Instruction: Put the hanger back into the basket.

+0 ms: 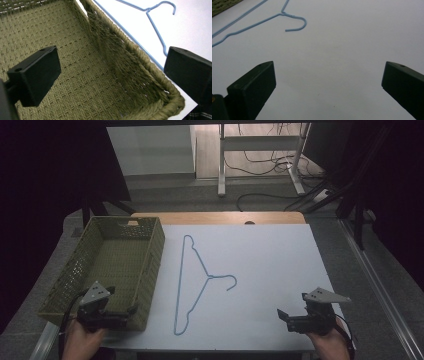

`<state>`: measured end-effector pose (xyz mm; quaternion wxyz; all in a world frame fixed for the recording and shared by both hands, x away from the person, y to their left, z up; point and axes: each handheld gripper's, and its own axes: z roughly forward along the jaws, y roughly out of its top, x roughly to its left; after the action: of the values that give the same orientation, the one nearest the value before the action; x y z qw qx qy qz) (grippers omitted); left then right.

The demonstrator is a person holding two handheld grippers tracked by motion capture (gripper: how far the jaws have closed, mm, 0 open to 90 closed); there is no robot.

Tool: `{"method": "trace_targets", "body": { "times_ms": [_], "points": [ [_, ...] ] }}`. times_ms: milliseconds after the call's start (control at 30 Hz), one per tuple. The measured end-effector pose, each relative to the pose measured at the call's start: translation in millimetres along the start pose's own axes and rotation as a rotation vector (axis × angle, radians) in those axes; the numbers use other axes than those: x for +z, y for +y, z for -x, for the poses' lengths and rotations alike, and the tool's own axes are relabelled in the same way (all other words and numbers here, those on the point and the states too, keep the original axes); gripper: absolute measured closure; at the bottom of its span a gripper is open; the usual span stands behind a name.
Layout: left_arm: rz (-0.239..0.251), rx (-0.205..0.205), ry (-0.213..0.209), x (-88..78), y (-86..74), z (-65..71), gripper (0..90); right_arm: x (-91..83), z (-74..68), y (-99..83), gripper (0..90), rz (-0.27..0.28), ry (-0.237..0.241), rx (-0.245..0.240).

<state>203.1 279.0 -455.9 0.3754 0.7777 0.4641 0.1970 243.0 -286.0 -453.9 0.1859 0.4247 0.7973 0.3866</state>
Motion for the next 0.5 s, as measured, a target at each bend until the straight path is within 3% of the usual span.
{"method": "trace_targets", "body": {
  "times_ms": [233,500],
  "points": [
    [0.001,-0.018,-0.038,0.4,-1.5,-2.2,3.4,1.1,-1.8,0.9,0.0,-0.002,-0.003,-0.027],
    [0.019,-0.029,-0.047,-0.7,-0.9,-3.7,4.0,1.6,-2.9,0.0,0.0,-0.017,-0.016,-0.061]
  ]
}}
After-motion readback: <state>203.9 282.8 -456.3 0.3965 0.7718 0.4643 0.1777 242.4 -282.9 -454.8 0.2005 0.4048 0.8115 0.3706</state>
